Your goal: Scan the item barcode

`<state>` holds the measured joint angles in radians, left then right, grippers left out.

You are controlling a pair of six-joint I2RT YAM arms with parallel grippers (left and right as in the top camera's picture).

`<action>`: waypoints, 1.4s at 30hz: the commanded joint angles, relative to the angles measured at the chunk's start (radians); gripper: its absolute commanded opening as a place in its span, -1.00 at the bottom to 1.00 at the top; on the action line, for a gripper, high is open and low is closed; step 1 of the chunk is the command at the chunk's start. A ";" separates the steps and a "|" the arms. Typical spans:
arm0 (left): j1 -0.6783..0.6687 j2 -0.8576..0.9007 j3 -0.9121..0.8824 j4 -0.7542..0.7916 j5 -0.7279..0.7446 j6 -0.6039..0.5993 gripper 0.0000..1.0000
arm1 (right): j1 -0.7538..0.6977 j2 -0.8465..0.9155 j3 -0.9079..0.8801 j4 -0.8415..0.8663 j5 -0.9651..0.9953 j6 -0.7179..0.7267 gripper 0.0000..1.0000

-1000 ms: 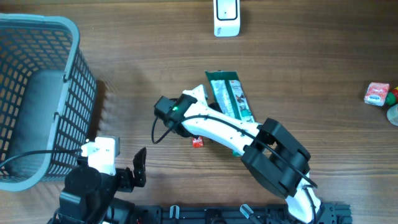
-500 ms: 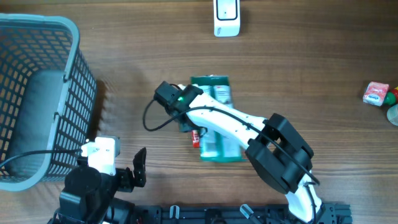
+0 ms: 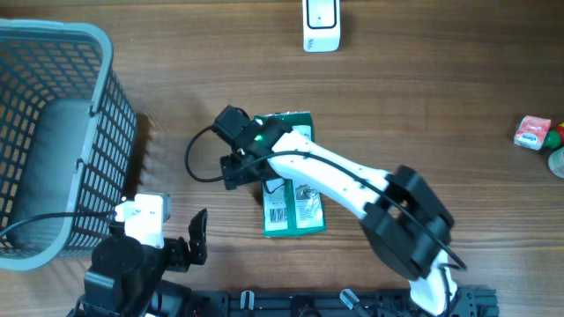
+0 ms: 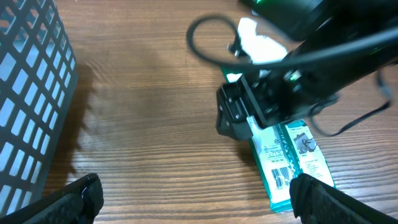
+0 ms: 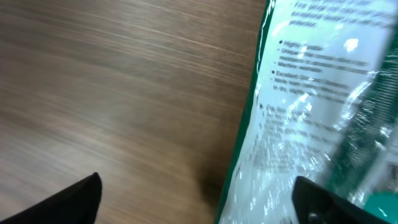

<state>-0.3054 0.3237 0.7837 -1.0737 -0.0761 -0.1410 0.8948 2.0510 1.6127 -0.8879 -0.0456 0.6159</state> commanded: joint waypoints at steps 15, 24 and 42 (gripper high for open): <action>0.005 0.000 0.007 0.002 0.008 -0.006 1.00 | -0.424 -0.140 -0.196 -0.078 -0.336 -0.298 0.99; 0.005 0.000 0.008 0.002 0.009 -0.006 1.00 | -0.425 -0.134 -0.446 0.200 -0.501 -0.235 0.99; 0.005 0.000 0.008 0.002 0.008 -0.006 1.00 | -0.429 -0.170 -0.596 0.415 -0.583 -0.146 -0.91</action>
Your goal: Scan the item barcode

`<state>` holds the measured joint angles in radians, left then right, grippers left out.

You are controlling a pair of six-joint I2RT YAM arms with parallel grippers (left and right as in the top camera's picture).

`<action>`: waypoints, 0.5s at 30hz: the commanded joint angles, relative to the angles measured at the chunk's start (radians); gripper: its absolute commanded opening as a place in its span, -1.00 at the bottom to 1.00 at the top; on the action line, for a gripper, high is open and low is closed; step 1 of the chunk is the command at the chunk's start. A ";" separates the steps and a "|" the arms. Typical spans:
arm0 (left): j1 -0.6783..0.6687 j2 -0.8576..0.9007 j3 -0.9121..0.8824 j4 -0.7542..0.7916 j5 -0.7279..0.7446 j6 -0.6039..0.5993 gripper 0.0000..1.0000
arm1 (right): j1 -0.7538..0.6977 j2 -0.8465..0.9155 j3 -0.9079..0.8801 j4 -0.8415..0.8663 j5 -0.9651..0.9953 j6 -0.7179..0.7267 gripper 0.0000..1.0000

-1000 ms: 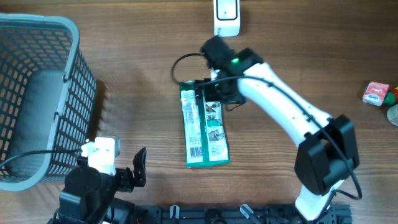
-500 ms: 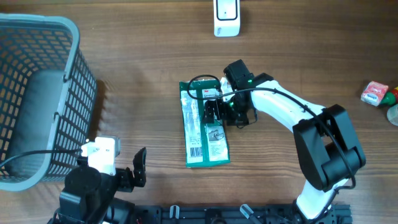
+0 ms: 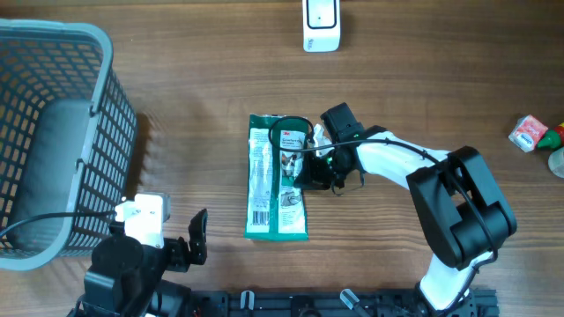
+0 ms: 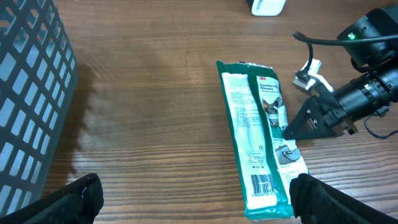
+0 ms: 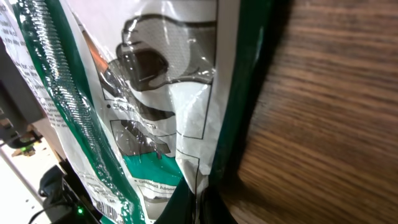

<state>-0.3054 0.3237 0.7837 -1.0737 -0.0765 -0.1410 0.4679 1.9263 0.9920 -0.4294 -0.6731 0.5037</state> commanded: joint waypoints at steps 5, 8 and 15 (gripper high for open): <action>0.005 0.000 0.008 0.002 0.009 -0.006 1.00 | -0.026 -0.356 0.031 -0.167 0.093 -0.084 -0.91; 0.005 0.000 0.008 0.002 0.009 -0.006 1.00 | -0.025 -0.520 0.031 -0.272 0.288 -0.085 -0.91; 0.005 0.000 0.008 0.002 0.009 -0.006 1.00 | -0.025 -0.687 0.069 -0.562 0.777 0.002 -0.91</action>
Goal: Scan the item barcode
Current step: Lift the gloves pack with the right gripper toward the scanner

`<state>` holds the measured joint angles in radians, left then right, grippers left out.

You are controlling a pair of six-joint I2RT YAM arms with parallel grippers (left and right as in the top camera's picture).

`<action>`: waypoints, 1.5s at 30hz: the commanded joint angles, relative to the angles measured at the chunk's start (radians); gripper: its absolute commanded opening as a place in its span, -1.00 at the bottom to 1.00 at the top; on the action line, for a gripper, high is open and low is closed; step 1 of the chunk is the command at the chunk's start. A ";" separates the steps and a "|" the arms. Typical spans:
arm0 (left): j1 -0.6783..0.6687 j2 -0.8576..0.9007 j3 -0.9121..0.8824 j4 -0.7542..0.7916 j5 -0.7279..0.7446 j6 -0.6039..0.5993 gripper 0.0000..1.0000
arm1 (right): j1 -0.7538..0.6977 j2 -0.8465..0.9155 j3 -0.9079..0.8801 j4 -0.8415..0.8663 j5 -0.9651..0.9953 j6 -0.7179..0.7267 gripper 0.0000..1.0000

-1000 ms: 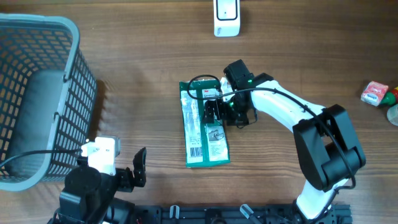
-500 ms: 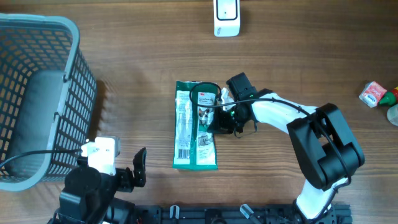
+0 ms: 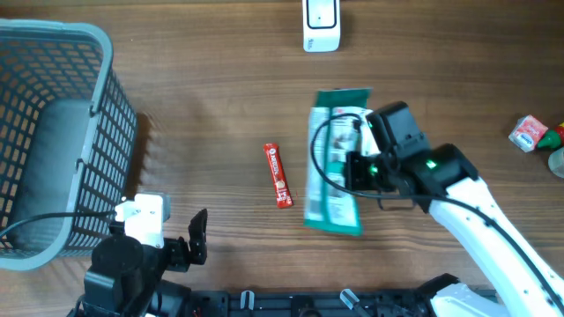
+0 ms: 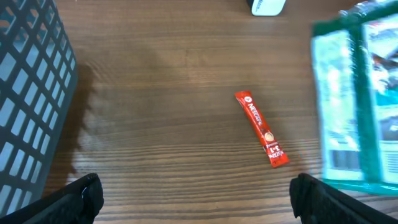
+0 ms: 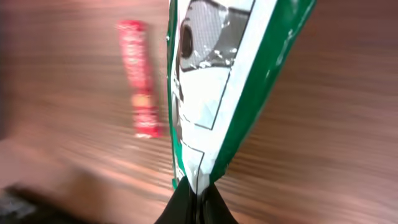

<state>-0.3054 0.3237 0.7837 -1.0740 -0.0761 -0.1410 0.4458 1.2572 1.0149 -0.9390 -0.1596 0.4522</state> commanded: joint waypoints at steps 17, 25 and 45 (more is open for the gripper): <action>0.005 0.000 0.008 0.003 0.008 -0.006 1.00 | 0.000 0.056 0.182 -0.185 0.279 0.089 -0.91; 0.005 0.000 0.008 0.003 0.008 -0.006 1.00 | 0.000 0.054 0.208 -0.112 0.060 0.020 -0.91; 0.005 0.000 0.007 0.323 0.171 -0.153 1.00 | 0.000 0.009 0.264 0.015 -0.314 0.034 -0.91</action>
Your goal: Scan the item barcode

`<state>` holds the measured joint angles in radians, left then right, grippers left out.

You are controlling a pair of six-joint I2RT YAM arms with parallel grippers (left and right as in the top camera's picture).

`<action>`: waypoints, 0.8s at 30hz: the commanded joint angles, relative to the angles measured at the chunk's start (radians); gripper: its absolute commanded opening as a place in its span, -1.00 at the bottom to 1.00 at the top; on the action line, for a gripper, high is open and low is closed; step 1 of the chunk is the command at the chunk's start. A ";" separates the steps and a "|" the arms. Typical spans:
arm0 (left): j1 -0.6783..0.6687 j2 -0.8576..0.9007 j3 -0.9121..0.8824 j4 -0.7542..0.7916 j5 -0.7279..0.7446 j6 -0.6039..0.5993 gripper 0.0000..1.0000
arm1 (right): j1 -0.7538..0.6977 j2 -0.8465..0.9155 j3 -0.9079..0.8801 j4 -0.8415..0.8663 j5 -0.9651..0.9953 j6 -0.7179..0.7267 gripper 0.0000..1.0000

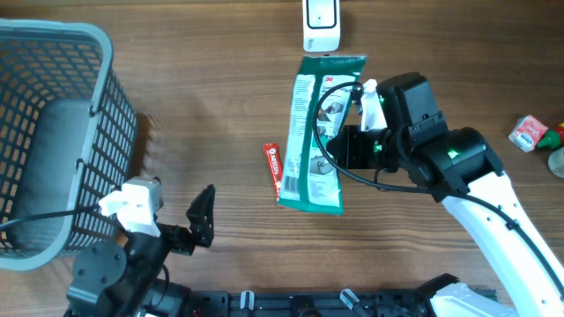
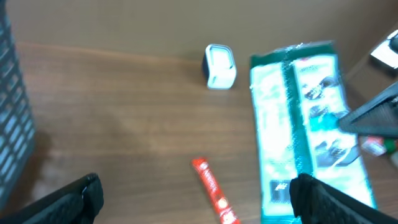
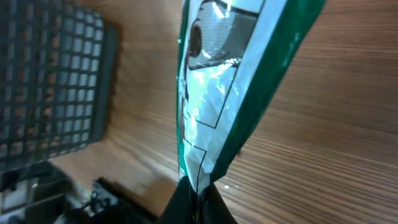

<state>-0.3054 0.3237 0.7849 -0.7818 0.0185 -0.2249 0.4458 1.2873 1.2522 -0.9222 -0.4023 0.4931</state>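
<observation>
A long green-and-white packet (image 1: 315, 132) hangs above the table, printed face up, its far end just below the white scanner (image 1: 321, 25). My right gripper (image 1: 342, 151) is shut on the packet's right edge. In the right wrist view the packet (image 3: 217, 81) rises from the pinched fingers of that gripper (image 3: 199, 194). The left wrist view shows the packet (image 2: 305, 130) to the right of the scanner (image 2: 219, 65). My left gripper (image 2: 196, 186) is open and holds nothing, low at the front left (image 1: 196, 224).
A red sachet (image 1: 275, 173) lies on the table partly under the lifted packet. A grey mesh basket (image 1: 53, 132) fills the left side. A small pink packet (image 1: 532, 132) and other items sit at the right edge.
The right gripper has carried the packet farther back and left, so its far end now reaches the scanner. The left arm has shifted, its camera now looking farther out across the table.
First my right gripper stood open at the left edge of the packet lying on the table. Then it was shut on the packet's right edge. Then the packet was in the air to the right, uncovering a red sachet, and now it hangs by the scanner.
</observation>
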 commanded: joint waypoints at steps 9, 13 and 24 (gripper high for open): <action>0.004 0.025 -0.002 0.030 0.120 -0.184 1.00 | 0.000 -0.033 0.027 0.005 -0.208 -0.039 -0.92; 0.004 0.112 -0.032 0.038 0.163 -0.232 1.00 | -0.014 -0.060 0.027 0.021 -0.332 -0.046 -0.91; 0.005 0.518 -0.042 0.303 0.625 -0.233 1.00 | -0.171 -0.137 0.027 0.003 -0.677 -0.126 -0.91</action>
<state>-0.3054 0.7418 0.7448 -0.5606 0.3752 -0.4515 0.2825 1.1660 1.2526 -0.9115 -0.9466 0.4313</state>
